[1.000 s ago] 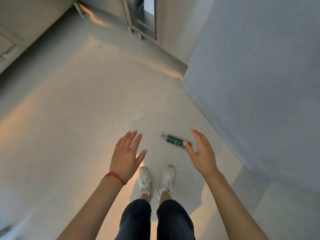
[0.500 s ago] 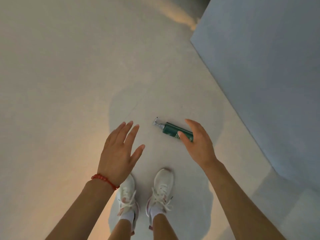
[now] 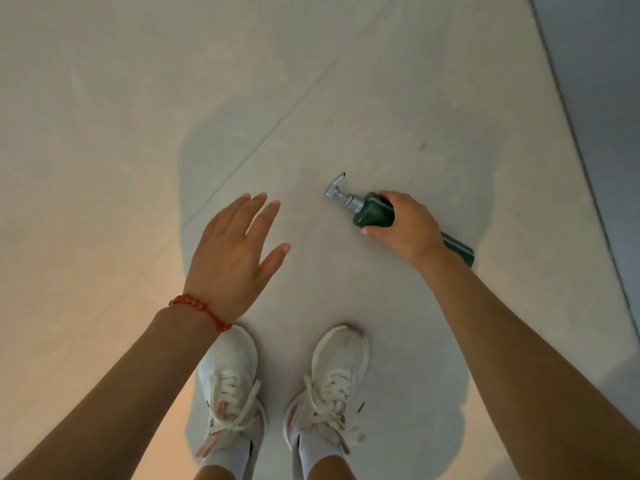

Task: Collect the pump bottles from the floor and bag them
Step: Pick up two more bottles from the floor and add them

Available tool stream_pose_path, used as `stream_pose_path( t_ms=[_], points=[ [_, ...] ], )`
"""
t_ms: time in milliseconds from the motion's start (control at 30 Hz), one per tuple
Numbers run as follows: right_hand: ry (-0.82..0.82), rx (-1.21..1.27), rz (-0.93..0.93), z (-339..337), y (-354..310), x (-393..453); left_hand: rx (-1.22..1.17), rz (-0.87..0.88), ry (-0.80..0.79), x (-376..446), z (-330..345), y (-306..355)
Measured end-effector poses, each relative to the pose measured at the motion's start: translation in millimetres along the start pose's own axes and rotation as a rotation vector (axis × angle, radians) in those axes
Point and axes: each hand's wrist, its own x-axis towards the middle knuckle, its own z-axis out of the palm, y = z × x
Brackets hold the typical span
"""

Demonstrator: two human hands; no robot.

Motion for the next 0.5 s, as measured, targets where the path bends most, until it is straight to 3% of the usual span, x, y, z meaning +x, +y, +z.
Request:
stream_pose_path(
  t_ms=[100, 267, 500],
  points=[
    [0.089, 0.154, 0.068, 6, 2, -1, -0.014, -0.012, -0.014, -4, 7, 0],
    [0.089, 0.594, 0.189, 1, -12, -23, -0.046, -0.016, 0.000, -10, 0, 4],
    [0.117, 0.959, 0.221, -52, -87, -106, -0.060, -0.026, 0.042, -43, -75, 28]
  ],
)
